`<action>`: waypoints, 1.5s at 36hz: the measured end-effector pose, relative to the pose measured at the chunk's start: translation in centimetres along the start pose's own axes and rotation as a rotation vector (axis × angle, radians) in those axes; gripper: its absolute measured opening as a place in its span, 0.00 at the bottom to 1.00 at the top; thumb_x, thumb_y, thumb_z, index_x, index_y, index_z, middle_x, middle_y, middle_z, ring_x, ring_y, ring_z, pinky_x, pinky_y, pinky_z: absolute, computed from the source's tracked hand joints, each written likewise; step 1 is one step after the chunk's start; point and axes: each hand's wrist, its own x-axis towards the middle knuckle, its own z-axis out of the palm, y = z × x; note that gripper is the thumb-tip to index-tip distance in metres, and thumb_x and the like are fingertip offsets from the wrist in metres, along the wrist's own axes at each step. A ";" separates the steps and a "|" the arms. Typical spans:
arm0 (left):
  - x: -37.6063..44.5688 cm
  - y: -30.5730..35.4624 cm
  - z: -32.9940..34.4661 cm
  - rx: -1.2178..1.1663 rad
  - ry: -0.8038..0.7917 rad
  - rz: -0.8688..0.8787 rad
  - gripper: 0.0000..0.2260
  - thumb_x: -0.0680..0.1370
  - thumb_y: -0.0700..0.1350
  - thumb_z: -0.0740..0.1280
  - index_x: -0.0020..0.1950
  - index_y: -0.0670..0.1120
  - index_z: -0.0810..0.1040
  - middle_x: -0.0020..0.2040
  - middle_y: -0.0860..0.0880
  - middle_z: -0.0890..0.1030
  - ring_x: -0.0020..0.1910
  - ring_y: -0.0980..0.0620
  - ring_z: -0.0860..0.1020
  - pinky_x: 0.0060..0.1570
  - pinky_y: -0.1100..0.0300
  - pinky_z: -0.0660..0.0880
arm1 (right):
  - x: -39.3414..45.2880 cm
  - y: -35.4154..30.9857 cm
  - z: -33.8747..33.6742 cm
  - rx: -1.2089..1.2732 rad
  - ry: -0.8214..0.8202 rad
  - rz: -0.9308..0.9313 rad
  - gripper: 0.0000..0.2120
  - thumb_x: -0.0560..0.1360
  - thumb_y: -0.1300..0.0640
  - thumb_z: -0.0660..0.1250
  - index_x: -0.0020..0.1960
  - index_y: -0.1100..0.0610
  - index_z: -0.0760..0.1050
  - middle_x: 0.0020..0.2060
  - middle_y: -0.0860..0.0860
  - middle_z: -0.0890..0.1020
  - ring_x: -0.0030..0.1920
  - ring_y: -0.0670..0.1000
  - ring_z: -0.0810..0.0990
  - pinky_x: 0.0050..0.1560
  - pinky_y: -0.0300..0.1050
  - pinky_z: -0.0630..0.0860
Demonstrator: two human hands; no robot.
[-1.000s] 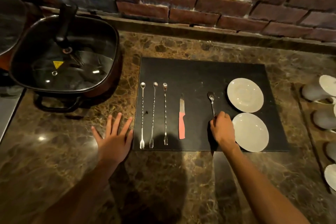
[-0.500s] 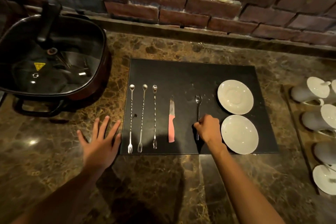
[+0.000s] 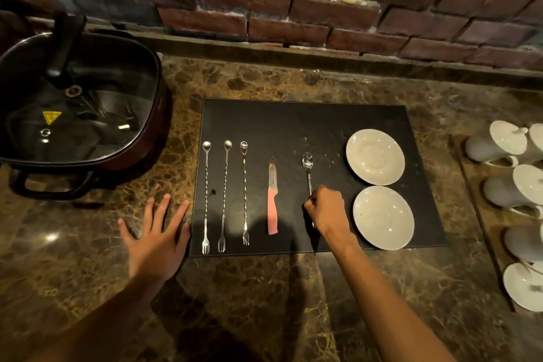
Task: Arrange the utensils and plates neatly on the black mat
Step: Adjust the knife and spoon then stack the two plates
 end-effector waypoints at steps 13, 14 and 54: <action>0.1 0.1 -0.3 -0.015 -0.115 -0.043 0.23 0.82 0.63 0.43 0.78 0.69 0.48 0.82 0.55 0.54 0.81 0.52 0.44 0.70 0.36 0.28 | 0.4 1.0 -0.7 0.058 -0.031 0.031 0.10 0.75 0.57 0.66 0.48 0.65 0.76 0.44 0.63 0.83 0.47 0.64 0.81 0.43 0.49 0.74; 0.2 0.2 -0.4 -0.024 -0.123 -0.061 0.23 0.82 0.64 0.42 0.78 0.70 0.46 0.82 0.56 0.53 0.81 0.53 0.43 0.70 0.36 0.27 | 0.3 1.1 -0.9 0.074 -0.027 0.027 0.10 0.75 0.56 0.67 0.48 0.64 0.76 0.43 0.62 0.83 0.47 0.64 0.81 0.44 0.49 0.75; 0.8 37.6 -6.2 -0.904 -0.686 -0.212 0.25 0.80 0.43 0.69 0.74 0.42 0.65 0.42 0.46 0.78 0.44 0.45 0.79 0.54 0.47 0.79 | 2.7 22.3 -14.4 0.224 -0.285 0.192 0.18 0.70 0.47 0.77 0.51 0.56 0.77 0.43 0.54 0.83 0.40 0.51 0.80 0.45 0.47 0.78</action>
